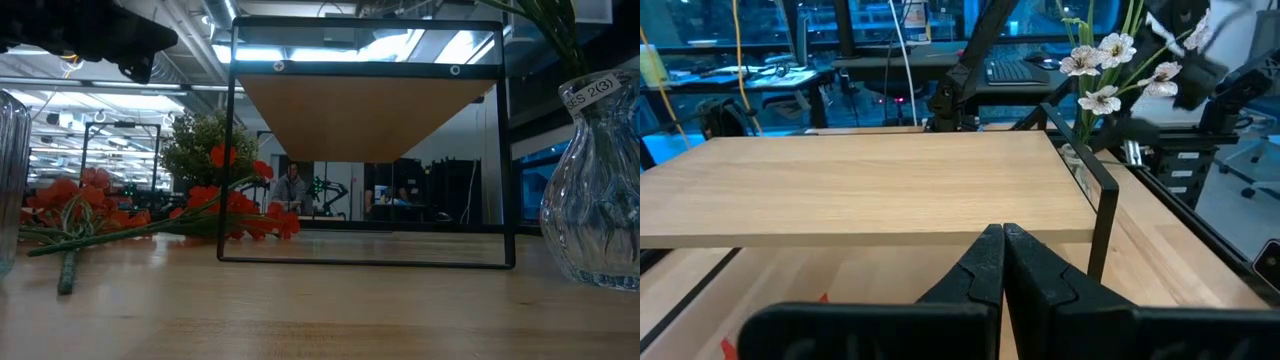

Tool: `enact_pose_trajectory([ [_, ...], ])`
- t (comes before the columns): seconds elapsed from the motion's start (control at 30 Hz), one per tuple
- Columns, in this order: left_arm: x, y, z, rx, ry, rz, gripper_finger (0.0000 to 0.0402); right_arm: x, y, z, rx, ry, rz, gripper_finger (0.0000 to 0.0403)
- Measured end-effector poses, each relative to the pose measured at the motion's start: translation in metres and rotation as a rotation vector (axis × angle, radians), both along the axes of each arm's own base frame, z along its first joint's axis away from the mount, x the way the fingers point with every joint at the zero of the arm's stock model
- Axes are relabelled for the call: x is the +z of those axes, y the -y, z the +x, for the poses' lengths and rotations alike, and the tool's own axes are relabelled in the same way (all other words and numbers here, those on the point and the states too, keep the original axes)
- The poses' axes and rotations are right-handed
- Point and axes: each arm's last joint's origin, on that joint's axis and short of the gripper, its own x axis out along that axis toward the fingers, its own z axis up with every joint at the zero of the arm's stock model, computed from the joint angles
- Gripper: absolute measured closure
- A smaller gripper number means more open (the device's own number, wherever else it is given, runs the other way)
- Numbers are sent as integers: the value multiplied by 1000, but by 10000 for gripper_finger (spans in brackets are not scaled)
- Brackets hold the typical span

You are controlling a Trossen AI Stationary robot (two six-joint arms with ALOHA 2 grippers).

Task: Pick and place flowers into a vace then onto a shelf
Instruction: Put the blue flowers into the right transparent flower vase

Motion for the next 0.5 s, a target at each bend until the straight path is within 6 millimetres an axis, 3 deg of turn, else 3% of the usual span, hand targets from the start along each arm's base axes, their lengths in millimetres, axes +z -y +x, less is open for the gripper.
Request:
enact_pose_trajectory([
  [0.13, 0, 0, 0, 1, 0, -12, 398, -15, -1, 2, -56, -93, 3, 162],
  [0.5, 0, 0, 0, 2, 0, -13, 398, -23, -4, 4, -46, -49, -8, 162],
])
